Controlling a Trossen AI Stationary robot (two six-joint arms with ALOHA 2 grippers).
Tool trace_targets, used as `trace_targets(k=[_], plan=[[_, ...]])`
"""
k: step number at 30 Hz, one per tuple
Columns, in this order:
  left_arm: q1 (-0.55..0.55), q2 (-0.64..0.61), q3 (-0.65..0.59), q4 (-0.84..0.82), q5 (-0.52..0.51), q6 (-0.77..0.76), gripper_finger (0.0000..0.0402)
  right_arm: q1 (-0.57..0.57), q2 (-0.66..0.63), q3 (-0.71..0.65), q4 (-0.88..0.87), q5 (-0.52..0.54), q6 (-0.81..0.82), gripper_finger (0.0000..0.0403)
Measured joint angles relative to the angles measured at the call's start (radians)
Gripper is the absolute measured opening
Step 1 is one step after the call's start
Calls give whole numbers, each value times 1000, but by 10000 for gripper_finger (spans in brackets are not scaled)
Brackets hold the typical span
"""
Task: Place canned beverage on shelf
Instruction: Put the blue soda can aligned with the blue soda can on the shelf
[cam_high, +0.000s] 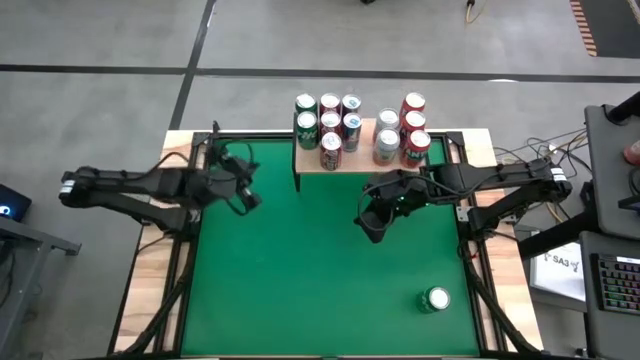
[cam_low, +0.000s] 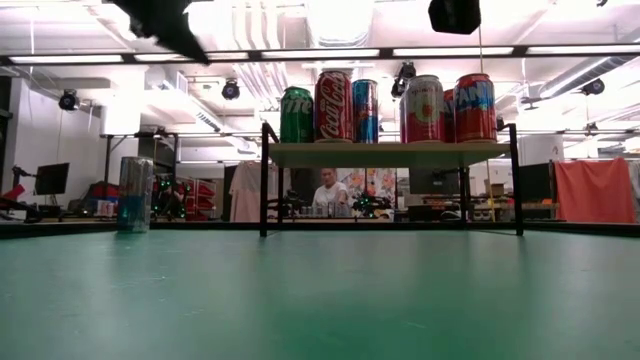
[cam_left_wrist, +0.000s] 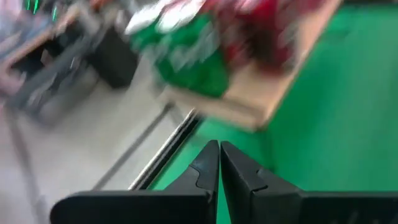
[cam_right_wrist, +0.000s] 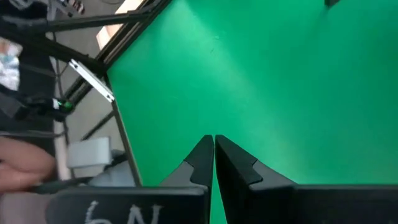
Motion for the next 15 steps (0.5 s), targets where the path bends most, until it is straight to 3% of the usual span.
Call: trace_targets(k=[4,9,15], plan=[[134,7,90,-231,62,-71,0,-1,0,0,0,34,-81,9],[386,7,116,-268,255,-11,0,-1,0,0,0,52,-138,9],[681,52,113,-330,335,27,0,-1,0,0,-1,50,-161,9]])
